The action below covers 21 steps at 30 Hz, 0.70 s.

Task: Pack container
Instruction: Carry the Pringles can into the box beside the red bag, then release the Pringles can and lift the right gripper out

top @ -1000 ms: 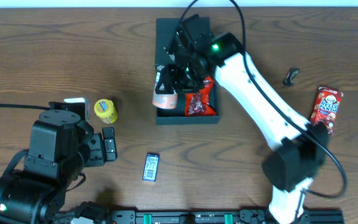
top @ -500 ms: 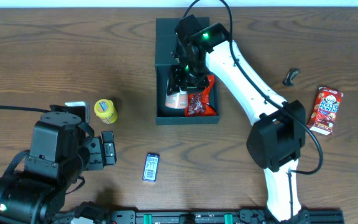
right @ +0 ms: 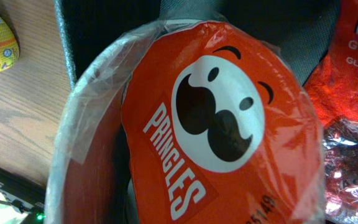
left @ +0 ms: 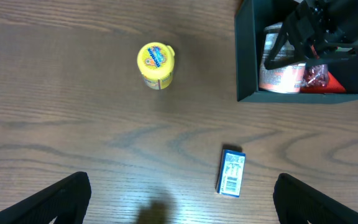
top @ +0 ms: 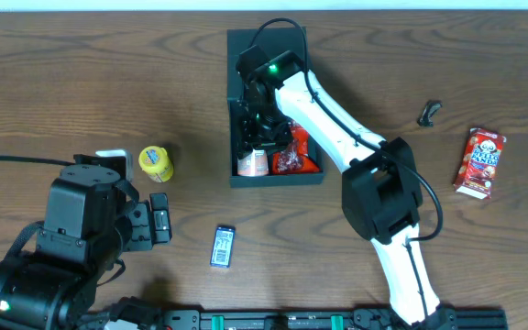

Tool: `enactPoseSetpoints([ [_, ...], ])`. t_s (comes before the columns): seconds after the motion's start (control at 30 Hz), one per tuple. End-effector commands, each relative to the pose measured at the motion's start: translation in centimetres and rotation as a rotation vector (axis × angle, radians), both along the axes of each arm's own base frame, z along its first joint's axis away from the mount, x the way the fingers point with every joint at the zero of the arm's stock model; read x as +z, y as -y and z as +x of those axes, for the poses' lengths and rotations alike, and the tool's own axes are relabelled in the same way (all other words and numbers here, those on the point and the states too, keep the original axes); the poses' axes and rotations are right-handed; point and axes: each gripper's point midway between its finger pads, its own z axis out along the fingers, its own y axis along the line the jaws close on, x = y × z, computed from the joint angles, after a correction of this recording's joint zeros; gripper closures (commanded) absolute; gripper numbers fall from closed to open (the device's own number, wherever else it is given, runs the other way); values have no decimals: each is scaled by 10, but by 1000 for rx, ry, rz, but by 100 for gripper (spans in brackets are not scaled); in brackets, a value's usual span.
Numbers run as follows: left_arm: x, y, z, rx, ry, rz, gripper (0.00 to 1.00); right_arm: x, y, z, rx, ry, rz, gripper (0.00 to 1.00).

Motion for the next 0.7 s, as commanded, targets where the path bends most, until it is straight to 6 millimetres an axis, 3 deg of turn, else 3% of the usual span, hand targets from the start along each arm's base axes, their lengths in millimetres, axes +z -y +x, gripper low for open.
enactPoseSetpoints([
  [0.0,1,0,0,8,1,-7,5,1,-6,-2,14,-6,15,99],
  [0.53,2,0,0,8,2,-7,5,-9,-13,-7,16,-28,9,98],
  [0.67,2,0,0,8,2,-7,5,-9,-17,-4,21,-9,21,70],
])
